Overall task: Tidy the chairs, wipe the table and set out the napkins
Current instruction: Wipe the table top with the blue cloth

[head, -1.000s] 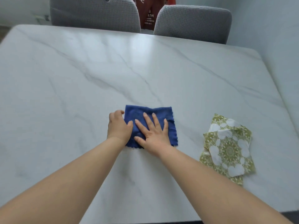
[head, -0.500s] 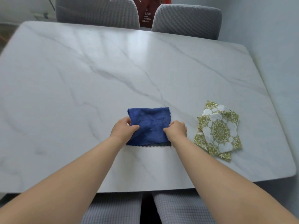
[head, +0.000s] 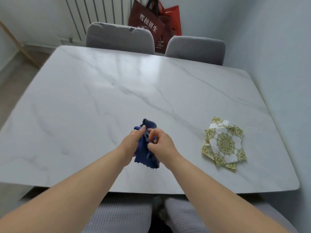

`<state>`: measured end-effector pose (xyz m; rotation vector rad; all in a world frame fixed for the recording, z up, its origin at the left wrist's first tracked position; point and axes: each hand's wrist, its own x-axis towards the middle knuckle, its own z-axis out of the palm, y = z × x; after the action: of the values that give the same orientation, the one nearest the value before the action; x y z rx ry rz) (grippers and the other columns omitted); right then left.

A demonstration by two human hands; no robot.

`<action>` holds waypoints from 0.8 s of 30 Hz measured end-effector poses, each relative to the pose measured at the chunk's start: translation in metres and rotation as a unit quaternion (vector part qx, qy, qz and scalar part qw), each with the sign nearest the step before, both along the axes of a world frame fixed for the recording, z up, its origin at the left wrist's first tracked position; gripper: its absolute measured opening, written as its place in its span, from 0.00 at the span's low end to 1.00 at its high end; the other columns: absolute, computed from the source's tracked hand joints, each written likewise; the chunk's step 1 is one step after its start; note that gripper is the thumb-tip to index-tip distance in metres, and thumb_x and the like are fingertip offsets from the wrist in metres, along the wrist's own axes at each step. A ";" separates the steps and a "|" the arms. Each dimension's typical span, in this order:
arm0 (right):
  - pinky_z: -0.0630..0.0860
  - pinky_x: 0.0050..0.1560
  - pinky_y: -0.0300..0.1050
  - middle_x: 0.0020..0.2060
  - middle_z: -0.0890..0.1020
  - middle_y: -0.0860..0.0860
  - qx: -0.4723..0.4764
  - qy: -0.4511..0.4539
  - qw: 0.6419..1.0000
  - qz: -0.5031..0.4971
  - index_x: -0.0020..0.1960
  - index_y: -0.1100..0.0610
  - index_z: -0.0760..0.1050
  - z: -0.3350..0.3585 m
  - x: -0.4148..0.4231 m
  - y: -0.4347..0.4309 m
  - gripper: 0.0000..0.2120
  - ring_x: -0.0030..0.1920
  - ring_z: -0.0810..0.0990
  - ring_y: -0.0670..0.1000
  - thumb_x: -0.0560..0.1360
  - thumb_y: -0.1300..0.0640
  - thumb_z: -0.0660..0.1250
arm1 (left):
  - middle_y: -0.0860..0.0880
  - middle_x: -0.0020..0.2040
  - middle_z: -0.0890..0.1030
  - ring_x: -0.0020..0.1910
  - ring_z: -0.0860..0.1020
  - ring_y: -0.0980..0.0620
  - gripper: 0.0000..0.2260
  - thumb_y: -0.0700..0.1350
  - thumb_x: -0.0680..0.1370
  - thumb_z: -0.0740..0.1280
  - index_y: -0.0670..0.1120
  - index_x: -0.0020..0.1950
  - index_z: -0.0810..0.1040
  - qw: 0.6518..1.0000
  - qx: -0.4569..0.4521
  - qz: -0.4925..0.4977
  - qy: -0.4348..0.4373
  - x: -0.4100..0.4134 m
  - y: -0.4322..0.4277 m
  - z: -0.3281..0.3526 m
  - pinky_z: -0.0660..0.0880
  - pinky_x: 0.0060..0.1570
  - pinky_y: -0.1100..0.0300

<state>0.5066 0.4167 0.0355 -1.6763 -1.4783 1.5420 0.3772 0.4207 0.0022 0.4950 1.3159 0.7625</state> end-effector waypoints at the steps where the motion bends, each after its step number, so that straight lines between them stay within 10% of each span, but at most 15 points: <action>1: 0.74 0.32 0.43 0.34 0.79 0.53 -0.021 0.000 0.998 0.060 0.38 0.52 0.68 0.009 -0.006 -0.007 0.11 0.30 0.77 0.51 0.69 0.68 0.60 | 0.45 0.47 0.82 0.47 0.81 0.47 0.17 0.58 0.78 0.62 0.45 0.54 0.76 1.000 0.003 0.003 -0.005 -0.001 -0.009 0.008 0.77 0.52 0.53; 7: 0.78 0.47 0.46 0.51 0.84 0.57 -0.123 0.220 0.967 0.031 0.35 0.60 0.71 0.022 0.012 -0.007 0.09 0.46 0.84 0.56 0.67 0.71 0.58 | 0.44 0.48 0.82 0.42 0.81 0.44 0.12 0.47 0.77 0.68 0.45 0.58 0.73 0.998 0.013 0.069 0.004 -0.022 -0.053 0.023 0.76 0.39 0.54; 11: 0.76 0.48 0.45 0.52 0.81 0.56 -0.087 0.119 0.986 -0.076 0.48 0.59 0.74 0.026 0.022 0.001 0.03 0.46 0.81 0.53 0.75 0.61 0.66 | 0.45 0.50 0.83 0.44 0.81 0.45 0.15 0.42 0.75 0.68 0.46 0.61 0.74 0.993 0.034 0.107 -0.022 -0.025 -0.077 0.039 0.76 0.41 0.54; 14: 0.76 0.58 0.51 0.53 0.84 0.56 -0.226 0.135 0.964 0.033 0.59 0.59 0.78 0.035 0.015 -0.003 0.23 0.54 0.82 0.55 0.71 0.46 0.73 | 0.46 0.50 0.83 0.47 0.82 0.46 0.15 0.42 0.76 0.66 0.47 0.63 0.73 0.990 0.061 0.126 -0.033 -0.026 -0.096 0.051 0.77 0.47 0.52; 24: 0.80 0.45 0.48 0.52 0.84 0.53 -0.223 0.191 0.955 0.033 0.57 0.56 0.78 0.035 -0.064 -0.029 0.11 0.52 0.82 0.55 0.76 0.54 0.70 | 0.41 0.55 0.82 0.52 0.82 0.39 0.27 0.46 0.67 0.76 0.48 0.63 0.71 0.988 0.021 0.153 0.012 -0.075 -0.147 0.061 0.75 0.56 0.38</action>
<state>0.4425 0.3876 0.0708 -1.4363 -1.0458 2.2156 0.3019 0.2740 0.0637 0.3387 1.4194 1.0417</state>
